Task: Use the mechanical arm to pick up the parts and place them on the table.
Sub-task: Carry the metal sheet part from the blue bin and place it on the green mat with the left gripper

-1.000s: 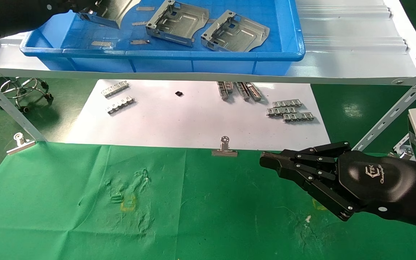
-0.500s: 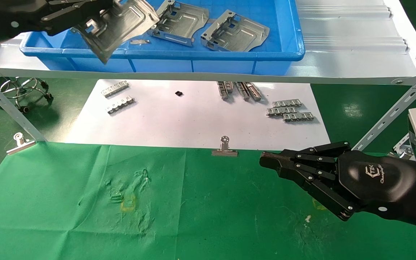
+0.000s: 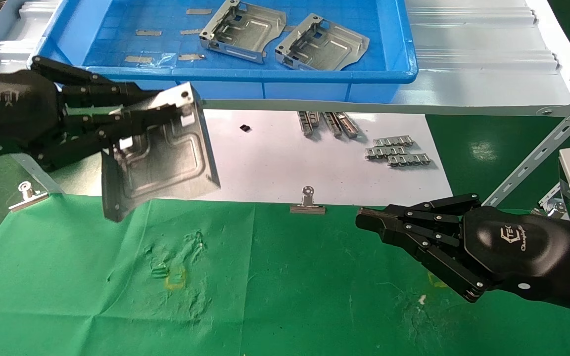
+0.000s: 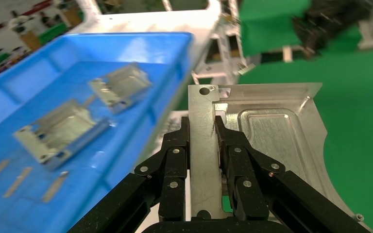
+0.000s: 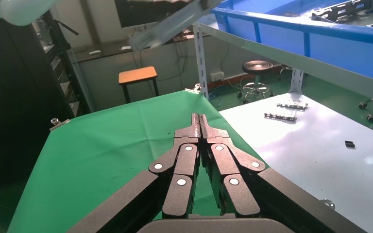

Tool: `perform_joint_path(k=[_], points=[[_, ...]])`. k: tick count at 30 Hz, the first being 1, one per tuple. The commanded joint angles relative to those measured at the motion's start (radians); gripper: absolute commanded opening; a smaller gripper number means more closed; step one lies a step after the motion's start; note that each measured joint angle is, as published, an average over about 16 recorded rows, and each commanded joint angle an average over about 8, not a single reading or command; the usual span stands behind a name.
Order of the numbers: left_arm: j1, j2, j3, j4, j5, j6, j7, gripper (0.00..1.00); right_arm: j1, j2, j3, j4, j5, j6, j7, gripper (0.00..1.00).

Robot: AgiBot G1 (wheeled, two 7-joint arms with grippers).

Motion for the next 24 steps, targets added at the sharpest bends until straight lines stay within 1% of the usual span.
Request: perform_joint_path(k=[1,7,12,18,24], points=[[0.018,-0.021,0.026,-0.031,-0.03,0.013,0.024,0.0,0.0,0.0,0.0,0.0,0.0,0.0,0.0,0.0],[0.064,-0.105,0.148,-0.119,-0.059,0.01,0.129,0.0,0.0,0.0,0.0,0.0,0.0,0.0,0.0,0.0],[0.095,-0.135,0.25,-0.132,-0.037,0.002,0.223,0.0,0.0,0.0,0.0,0.0,0.0,0.0,0.0,0.0],[0.116,-0.111,0.323,-0.069,0.029,-0.028,0.339,0.0,0.0,0.0,0.0,0.0,0.0,0.0,0.0,0.0],[0.138,-0.054,0.352,0.013,0.082,-0.068,0.424,0.0,0.0,0.0,0.0,0.0,0.0,0.0,0.0,0.0]])
